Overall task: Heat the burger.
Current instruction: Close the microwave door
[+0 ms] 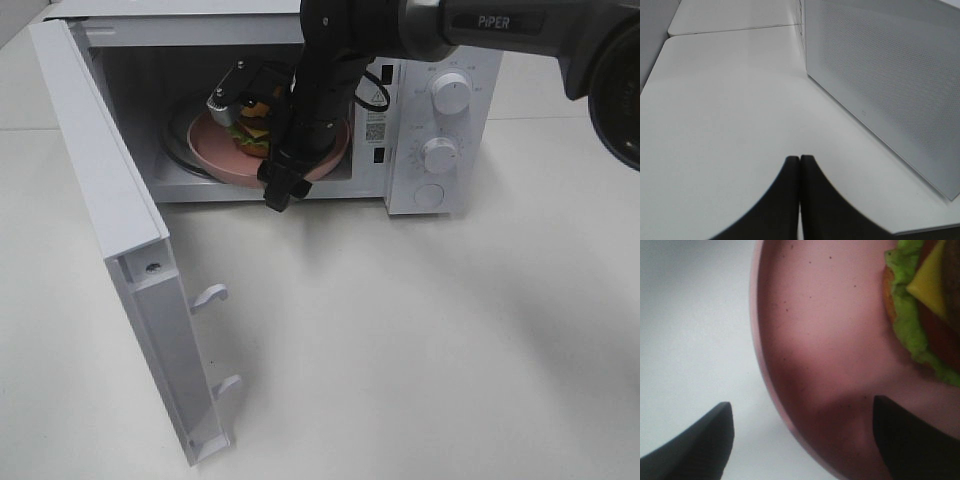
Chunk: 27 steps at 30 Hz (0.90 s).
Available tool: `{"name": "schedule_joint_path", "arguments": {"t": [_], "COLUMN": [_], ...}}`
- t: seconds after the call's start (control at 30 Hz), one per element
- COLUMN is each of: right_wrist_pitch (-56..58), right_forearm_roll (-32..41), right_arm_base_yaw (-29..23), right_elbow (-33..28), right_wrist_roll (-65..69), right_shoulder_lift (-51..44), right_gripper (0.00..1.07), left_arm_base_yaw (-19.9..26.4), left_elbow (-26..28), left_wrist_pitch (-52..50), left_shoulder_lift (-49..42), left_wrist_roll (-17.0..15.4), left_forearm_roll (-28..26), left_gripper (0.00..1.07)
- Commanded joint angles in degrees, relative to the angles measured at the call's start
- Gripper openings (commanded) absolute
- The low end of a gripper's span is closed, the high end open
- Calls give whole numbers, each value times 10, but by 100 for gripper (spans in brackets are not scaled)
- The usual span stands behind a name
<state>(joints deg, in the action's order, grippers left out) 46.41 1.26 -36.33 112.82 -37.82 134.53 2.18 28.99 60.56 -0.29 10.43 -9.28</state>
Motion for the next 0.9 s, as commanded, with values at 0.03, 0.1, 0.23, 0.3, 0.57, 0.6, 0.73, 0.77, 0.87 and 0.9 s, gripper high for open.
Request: {"name": "schedule_joint_path", "arguments": {"t": [0.03,0.1,0.23,0.3,0.57,0.6,0.73,0.77,0.87,0.9], "right_wrist_pitch": [4,11,26,38,65,66,77,77,123,123], "right_forearm_roll": [2,3,3,5,17,17,18,18,61,61], "right_arm_base_yaw": [1,1,1,1,1,1,1,1,1,1], "right_elbow": [3,3,3,3,4,4,6,6,21,21], "right_wrist_roll": [57,96,118,139,249,265,274,274,284,284], "right_shoulder_lift": [-15,-21,-25,-26,-28,-32,-38,-38,-38,-38], "right_gripper": [78,77,76,76,76,76,76,76,76,76], "left_arm_base_yaw": [2,2,2,2,2,2,2,2,2,2], "left_elbow": [0,0,0,0,0,0,0,0,0,0], "left_wrist_pitch": [-5,-5,-5,-5,-5,-5,-5,-5,-5,-5], "left_shoulder_lift": [-11,-11,-11,-11,-11,-11,-11,-11,-11,-11], "left_wrist_roll": [0,0,0,0,0,0,0,0,0,0], "left_forearm_roll": [2,2,2,2,2,2,1,1,1,1], "left_gripper": [0,0,0,0,0,0,0,0,0,0]}}
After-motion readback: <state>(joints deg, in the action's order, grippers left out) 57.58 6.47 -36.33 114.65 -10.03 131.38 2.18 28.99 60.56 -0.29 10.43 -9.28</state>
